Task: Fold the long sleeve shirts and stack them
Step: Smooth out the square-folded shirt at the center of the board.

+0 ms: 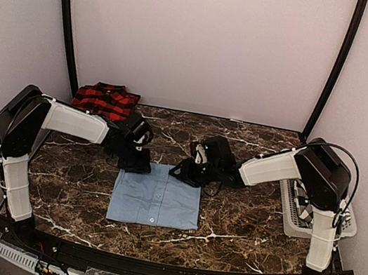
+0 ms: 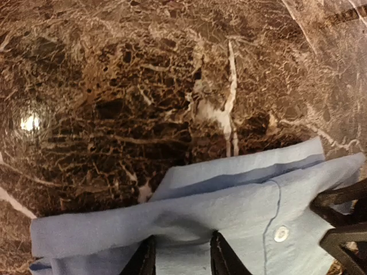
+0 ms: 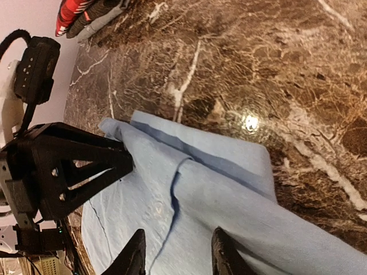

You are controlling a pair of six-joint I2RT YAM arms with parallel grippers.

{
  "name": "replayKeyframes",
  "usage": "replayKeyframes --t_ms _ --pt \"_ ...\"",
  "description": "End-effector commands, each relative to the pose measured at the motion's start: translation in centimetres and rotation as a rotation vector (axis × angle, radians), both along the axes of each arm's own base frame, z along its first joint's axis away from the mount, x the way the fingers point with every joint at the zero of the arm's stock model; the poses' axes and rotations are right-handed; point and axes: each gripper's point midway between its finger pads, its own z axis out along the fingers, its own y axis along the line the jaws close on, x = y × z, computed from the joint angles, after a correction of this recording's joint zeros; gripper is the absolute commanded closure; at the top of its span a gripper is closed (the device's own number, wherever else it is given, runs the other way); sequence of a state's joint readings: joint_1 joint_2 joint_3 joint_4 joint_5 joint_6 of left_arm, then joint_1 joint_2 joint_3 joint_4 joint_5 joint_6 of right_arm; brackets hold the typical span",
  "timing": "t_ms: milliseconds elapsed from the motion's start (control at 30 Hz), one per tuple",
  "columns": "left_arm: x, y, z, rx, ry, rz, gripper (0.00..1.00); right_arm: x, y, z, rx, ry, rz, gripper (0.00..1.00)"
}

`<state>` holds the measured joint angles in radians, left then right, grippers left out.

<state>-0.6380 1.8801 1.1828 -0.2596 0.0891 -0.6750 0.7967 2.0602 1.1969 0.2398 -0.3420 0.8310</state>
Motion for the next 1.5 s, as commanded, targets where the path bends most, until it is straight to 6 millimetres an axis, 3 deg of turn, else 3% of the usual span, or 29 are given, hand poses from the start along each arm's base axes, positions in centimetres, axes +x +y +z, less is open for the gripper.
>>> replayKeyframes --t_ms 0,133,300,500,700,867,1067,1233,1467 --pt "0.2 3.5 -2.9 0.075 0.047 0.044 0.68 1.6 -0.2 -0.6 0.023 0.014 -0.020 0.64" --pt "1.1 5.6 -3.3 0.079 0.054 0.090 0.68 2.4 -1.2 -1.9 -0.008 0.042 -0.048 0.64" --pt "2.1 6.1 -1.8 0.052 0.035 0.102 0.68 3.1 -2.4 -1.8 -0.043 0.050 -0.072 0.64" --pt "2.2 6.6 2.3 0.007 -0.017 0.120 0.61 3.7 -2.9 1.2 -0.085 -0.015 -0.055 0.63" --pt "0.2 8.6 4.7 -0.020 -0.033 0.153 0.48 2.1 -3.0 4.6 -0.078 -0.071 -0.016 0.63" --pt "-2.9 10.5 3.4 -0.002 0.023 0.173 0.44 -0.6 -2.1 5.9 -0.100 -0.091 0.045 0.63" --pt "-5.9 11.3 2.4 -0.009 0.073 0.154 0.42 -3.8 -1.1 5.1 -0.154 -0.100 0.112 0.63" --pt "-7.3 11.3 1.4 -0.015 0.113 0.122 0.40 -4.8 -1.4 4.3 -0.188 -0.102 0.121 0.62" --pt "-7.7 11.3 -0.5 0.003 0.155 0.106 0.40 -4.7 -2.3 4.2 -0.223 -0.130 0.100 0.61"
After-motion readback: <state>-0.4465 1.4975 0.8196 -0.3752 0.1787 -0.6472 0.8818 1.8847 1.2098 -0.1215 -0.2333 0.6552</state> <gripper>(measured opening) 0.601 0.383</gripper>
